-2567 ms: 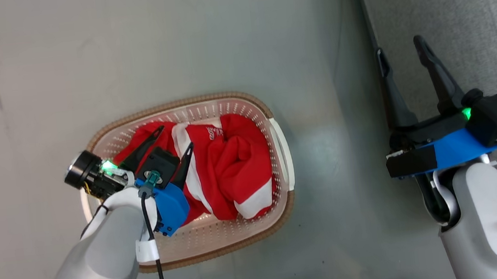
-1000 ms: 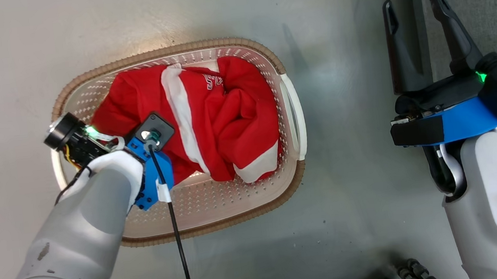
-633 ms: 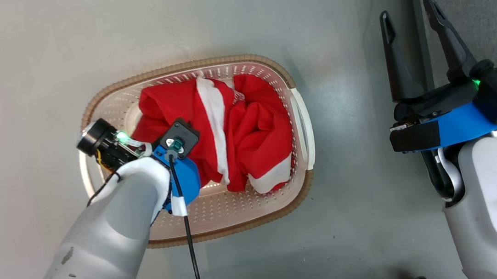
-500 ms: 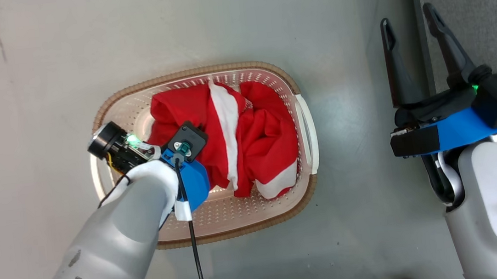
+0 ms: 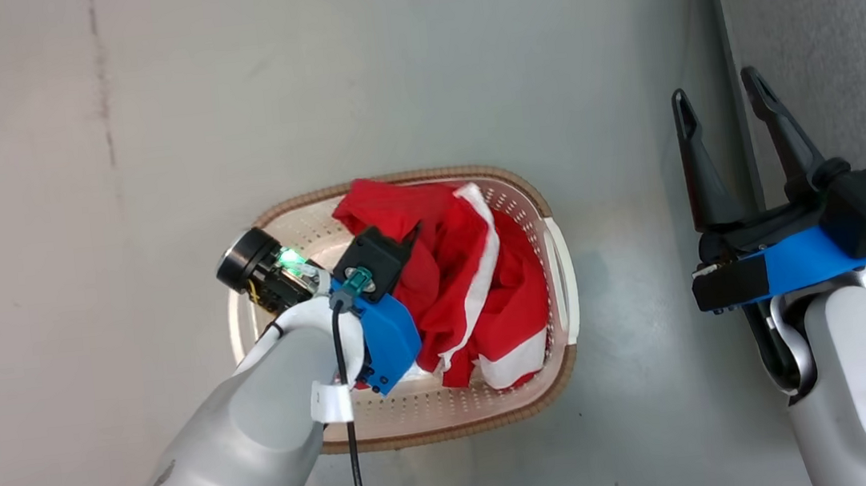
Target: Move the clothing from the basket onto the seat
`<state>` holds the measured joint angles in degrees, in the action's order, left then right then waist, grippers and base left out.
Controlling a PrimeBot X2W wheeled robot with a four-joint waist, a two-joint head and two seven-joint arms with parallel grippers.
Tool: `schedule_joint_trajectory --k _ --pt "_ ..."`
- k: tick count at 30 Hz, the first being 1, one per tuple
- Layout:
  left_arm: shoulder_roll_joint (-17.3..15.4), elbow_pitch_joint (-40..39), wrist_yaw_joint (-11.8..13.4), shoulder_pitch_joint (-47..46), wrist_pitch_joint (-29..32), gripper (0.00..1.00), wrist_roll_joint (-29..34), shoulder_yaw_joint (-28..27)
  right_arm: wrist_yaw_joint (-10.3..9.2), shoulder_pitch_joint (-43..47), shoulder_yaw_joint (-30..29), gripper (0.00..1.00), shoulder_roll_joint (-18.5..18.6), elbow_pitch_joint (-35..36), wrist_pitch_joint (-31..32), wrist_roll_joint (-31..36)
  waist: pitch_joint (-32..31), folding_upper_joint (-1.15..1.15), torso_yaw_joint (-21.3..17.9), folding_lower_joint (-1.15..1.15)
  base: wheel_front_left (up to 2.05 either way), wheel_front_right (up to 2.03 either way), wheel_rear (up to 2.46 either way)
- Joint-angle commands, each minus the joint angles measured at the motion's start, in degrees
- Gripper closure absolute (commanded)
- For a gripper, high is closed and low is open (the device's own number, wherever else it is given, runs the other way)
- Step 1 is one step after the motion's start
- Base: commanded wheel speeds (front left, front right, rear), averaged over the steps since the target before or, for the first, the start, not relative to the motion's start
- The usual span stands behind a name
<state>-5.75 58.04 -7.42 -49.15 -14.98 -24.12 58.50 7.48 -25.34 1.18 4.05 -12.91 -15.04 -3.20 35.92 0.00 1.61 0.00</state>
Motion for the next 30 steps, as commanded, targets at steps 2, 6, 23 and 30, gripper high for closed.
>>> schedule_joint_trajectory --k 2,6,23,30 --pt "-0.09 -2.25 -0.06 1.13 -0.29 1.0 0.79 -1.01 0.03 1.03 -0.27 0.0 0.59 -0.32 -0.22 -0.44 -2.32 0.0 1.29 0.0 0.0 0.0 0.0" --pt "0.0 -6.68 0.24 2.56 -0.29 1.0 2.17 -3.46 0.03 2.12 -0.31 0.0 0.6 -0.65 -0.22 -0.37 -4.38 0.0 1.89 0.0 0.0 0.0 0.0" --pt "0.05 -23.69 0.63 8.25 -0.31 1.0 8.22 -14.59 0.03 6.88 -0.67 0.0 -0.57 -2.56 -0.22 -1.16 -14.14 0.0 1.76 0.0 0.0 0.0 0.0" --pt "0.8 -29.09 0.22 7.63 -0.31 1.0 10.58 -16.26 0.03 9.1 -1.15 0.0 -0.91 -3.37 -0.22 -1.43 -18.23 0.0 1.75 0.0 0.0 0.0 0.0"
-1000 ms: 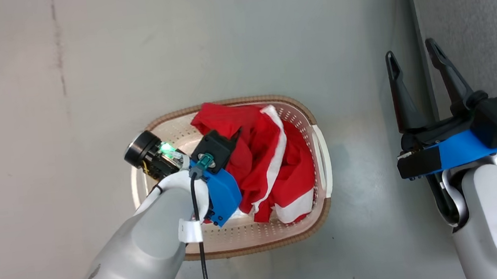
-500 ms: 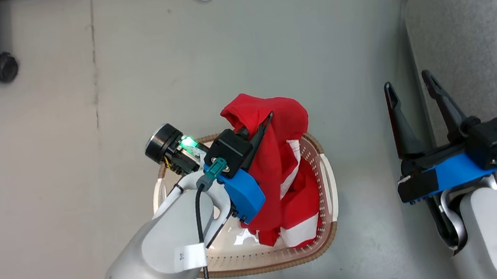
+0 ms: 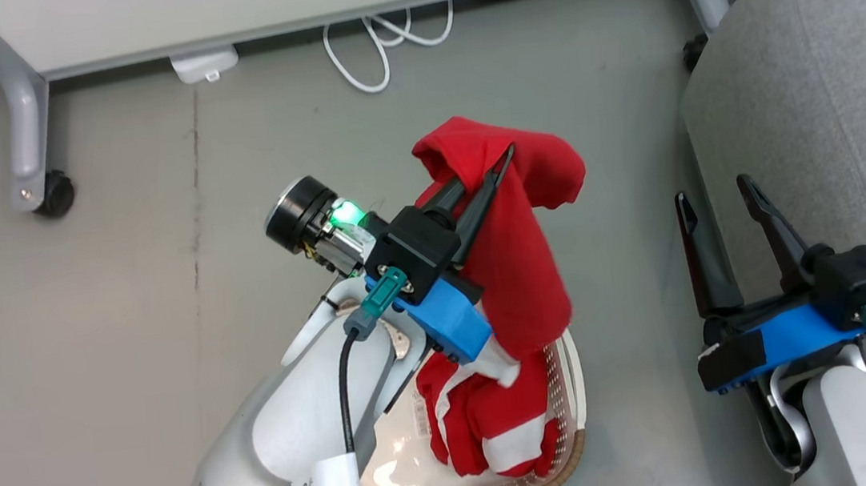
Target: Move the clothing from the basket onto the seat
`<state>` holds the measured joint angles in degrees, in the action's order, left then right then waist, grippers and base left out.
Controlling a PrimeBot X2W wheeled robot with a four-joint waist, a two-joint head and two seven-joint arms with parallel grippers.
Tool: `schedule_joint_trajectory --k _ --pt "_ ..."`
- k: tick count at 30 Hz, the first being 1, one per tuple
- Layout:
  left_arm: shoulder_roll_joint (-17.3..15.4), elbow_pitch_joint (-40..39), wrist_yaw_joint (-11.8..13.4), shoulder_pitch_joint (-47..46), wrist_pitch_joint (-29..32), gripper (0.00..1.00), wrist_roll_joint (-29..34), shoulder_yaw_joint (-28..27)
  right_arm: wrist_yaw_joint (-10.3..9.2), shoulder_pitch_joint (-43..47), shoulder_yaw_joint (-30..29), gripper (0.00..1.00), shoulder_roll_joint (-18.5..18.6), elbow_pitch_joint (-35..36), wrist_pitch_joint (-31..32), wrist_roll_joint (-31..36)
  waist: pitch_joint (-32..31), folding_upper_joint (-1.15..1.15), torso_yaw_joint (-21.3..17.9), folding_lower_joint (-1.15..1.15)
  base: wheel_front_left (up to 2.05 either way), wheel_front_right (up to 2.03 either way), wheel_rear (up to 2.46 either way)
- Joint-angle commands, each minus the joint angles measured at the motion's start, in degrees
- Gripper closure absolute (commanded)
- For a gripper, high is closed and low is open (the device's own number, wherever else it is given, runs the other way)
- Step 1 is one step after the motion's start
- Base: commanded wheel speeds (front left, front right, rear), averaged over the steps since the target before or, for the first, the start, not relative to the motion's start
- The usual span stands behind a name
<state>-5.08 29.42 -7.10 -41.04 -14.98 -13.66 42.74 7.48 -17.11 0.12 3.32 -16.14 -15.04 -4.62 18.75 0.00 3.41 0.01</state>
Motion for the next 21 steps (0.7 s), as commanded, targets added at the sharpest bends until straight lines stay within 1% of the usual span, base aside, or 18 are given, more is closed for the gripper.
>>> schedule_joint_trajectory --k 1,9,21 --pt "0.25 -1.13 -0.15 -0.7 -0.31 1.0 0.28 -0.7 0.03 1.25 -0.12 0.0 -0.21 -0.29 -0.22 -0.14 -1.59 0.0 -0.09 -0.01 0.0 0.0 0.0" --pt "1.16 -4.27 -0.31 -2.7 -0.3 1.0 0.9 -2.74 0.03 3.85 -0.61 0.0 -0.4 -0.9 -0.22 -0.5 -5.42 0.0 -0.5 -0.01 0.0 0.0 0.0" --pt "1.8 -4.08 -0.4 -3.42 -0.3 1.0 0.67 -3.21 0.03 6.75 -0.46 0.0 -0.47 -1.61 -0.22 -2.16 -10.12 0.0 -1.43 -0.01 0.0 0.0 0.0"
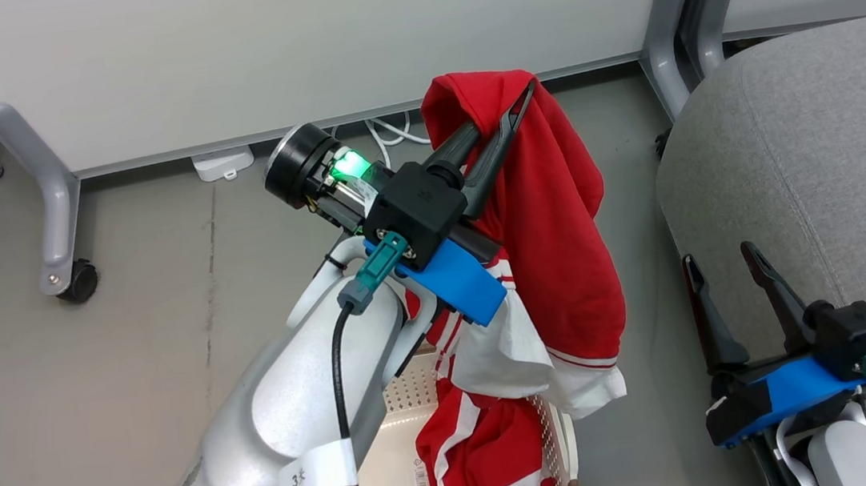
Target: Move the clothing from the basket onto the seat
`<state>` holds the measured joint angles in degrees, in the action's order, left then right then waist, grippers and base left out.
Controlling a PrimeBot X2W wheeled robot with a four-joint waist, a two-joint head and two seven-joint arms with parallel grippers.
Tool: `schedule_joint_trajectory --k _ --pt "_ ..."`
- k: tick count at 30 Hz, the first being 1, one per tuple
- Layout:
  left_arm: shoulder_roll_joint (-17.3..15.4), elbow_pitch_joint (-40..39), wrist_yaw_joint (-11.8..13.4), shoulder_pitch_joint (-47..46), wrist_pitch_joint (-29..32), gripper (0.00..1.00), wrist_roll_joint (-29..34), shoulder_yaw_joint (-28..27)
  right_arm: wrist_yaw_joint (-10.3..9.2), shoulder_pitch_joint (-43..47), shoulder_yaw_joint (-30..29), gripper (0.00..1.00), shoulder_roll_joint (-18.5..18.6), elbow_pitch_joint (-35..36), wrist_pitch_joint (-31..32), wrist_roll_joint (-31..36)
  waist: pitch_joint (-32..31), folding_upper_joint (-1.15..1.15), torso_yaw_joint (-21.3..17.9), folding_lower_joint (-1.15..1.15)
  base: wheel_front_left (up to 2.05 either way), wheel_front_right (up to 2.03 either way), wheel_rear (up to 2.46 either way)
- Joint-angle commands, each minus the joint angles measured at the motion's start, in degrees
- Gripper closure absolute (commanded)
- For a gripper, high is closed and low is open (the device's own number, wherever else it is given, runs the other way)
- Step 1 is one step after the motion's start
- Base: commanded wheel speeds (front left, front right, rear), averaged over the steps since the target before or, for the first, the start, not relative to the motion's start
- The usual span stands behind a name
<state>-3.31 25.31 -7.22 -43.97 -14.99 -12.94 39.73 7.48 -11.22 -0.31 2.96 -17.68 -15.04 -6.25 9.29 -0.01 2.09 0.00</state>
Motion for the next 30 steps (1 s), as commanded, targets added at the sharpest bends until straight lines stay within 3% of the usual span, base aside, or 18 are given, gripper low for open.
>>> schedule_joint_trajectory --k 1,21,30 --pt "0.05 0.12 -0.29 -0.25 -0.29 1.0 -0.14 -0.15 0.03 1.18 -0.08 0.0 -0.1 -0.11 -0.22 -0.59 -0.95 0.01 -0.11 0.0 0.0 0.0 0.0" --pt "0.06 0.64 -0.26 1.29 -0.3 1.0 -0.05 -0.16 0.03 0.75 2.09 0.0 -0.09 1.55 -0.22 1.36 -3.32 0.01 0.45 0.0 0.0 0.0 0.0" --pt "0.12 0.63 -0.27 0.83 -0.3 1.0 0.09 0.04 0.03 -3.0 10.04 0.0 2.56 4.37 -0.22 2.39 -2.71 0.01 0.73 0.0 0.0 0.0 0.0"
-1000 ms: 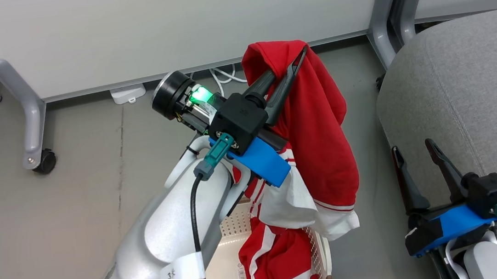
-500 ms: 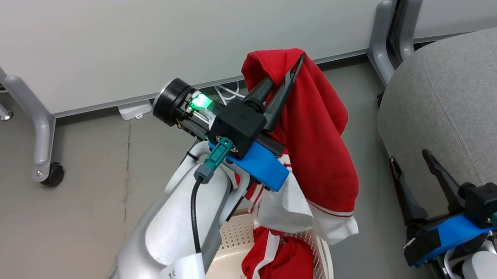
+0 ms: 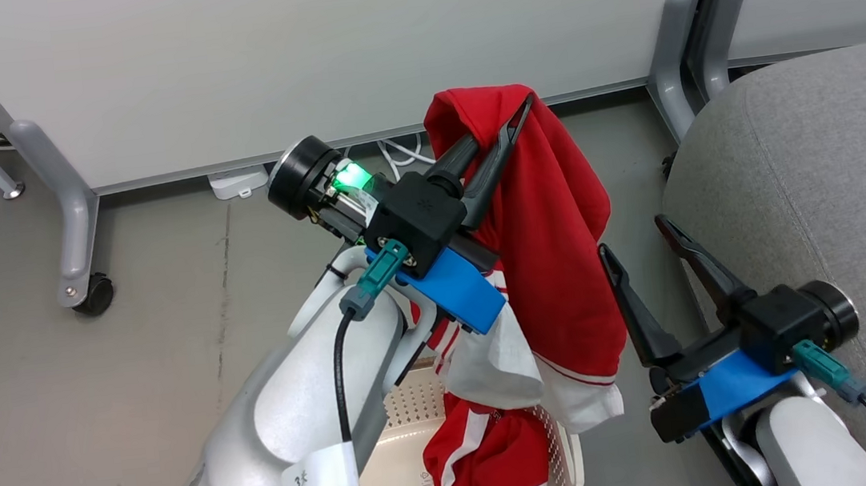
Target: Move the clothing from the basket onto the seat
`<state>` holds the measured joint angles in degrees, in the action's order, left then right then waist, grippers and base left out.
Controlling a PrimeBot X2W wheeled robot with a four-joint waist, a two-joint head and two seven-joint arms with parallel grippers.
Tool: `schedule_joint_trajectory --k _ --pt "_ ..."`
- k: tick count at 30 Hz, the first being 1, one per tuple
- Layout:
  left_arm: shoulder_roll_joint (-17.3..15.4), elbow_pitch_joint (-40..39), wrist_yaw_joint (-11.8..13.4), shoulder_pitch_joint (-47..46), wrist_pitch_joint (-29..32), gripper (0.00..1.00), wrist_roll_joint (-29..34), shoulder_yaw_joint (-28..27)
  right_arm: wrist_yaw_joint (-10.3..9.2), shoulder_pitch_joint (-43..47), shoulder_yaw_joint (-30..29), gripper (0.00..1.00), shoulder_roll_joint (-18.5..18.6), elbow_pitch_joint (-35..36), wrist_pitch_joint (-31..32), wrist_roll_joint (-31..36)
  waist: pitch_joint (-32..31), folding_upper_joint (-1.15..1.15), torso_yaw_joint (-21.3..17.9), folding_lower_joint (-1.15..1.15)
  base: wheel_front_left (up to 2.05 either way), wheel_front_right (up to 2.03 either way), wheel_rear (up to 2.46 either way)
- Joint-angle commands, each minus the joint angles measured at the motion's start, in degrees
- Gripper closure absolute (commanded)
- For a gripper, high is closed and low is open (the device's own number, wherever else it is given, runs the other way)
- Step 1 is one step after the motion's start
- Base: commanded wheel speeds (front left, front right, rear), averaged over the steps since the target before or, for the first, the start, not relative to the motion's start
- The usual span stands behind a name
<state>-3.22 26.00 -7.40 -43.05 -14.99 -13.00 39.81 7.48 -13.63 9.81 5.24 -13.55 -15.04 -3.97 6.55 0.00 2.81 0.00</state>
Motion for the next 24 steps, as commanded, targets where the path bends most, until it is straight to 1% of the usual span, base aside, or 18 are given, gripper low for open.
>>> schedule_joint_trajectory --k 1,7,10,18,24 --pt "0.03 -0.06 -0.09 -0.19 -0.3 1.0 0.15 -0.01 0.03 -1.18 1.08 0.0 0.65 0.53 -0.22 -0.03 0.11 0.0 0.04 0.0 0.0 0.0 0.0" --pt "0.07 -0.27 -0.1 -0.57 -0.3 1.0 0.23 0.1 0.03 -5.63 7.52 0.0 2.73 0.36 -0.22 -0.52 0.7 0.0 0.23 0.0 0.0 0.0 0.0" --pt "0.1 -0.43 -0.1 -0.79 -0.3 1.0 0.23 0.23 0.03 -8.34 9.52 0.0 3.1 -0.14 -0.22 -0.77 1.11 0.0 0.41 0.0 0.0 0.0 0.0" --pt "0.19 -0.74 -0.1 -1.5 -0.3 1.0 0.3 0.77 0.02 -14.94 12.35 0.0 2.3 -3.14 -0.21 -0.61 2.1 0.0 1.15 0.0 0.0 0.0 0.0" --pt "0.23 -1.16 -0.1 -1.96 -0.3 1.0 0.19 1.17 0.03 -17.32 13.68 0.0 2.27 -8.44 -0.21 -1.09 2.42 0.0 1.86 0.0 0.0 0.0 0.0"
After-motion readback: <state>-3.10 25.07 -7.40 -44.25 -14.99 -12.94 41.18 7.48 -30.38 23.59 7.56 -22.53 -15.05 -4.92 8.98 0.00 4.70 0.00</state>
